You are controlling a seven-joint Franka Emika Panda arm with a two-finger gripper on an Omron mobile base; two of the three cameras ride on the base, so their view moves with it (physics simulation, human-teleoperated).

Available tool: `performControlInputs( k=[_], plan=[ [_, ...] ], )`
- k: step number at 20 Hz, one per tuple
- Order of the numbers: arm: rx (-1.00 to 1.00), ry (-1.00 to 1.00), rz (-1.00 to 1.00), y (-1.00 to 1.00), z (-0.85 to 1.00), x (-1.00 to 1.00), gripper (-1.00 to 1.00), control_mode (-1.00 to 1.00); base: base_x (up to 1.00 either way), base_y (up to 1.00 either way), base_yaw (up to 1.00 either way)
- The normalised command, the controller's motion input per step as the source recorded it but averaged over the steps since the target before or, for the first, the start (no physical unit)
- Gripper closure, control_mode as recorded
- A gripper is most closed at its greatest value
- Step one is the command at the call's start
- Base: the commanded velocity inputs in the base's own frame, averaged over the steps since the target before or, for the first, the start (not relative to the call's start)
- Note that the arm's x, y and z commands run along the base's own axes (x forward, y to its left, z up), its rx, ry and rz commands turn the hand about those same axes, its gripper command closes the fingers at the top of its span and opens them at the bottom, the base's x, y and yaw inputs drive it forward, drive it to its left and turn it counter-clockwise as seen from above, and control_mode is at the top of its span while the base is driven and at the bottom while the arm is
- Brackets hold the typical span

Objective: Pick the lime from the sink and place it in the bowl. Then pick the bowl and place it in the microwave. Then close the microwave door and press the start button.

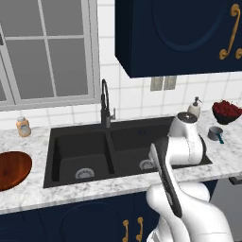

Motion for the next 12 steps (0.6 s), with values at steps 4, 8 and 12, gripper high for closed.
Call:
performControlInputs(
  k=[4, 8, 12],
  plan=[
    [-0.1, -0.13, 0.02, 0.97, 0.01, -0.2, 1.0, -1.0, 0.0, 0.0, 0.0],
    [-0.06, -0.09, 0.02, 1.0, 0.0, 0.0, 1.0, -1.0, 0.0, 0.0, 0.0],
    [-0.05, -0.19, 0.03, 1.0, 0.0, 0.04, 1.0, -1.0, 0.0, 0.0, 0.0]
  ],
)
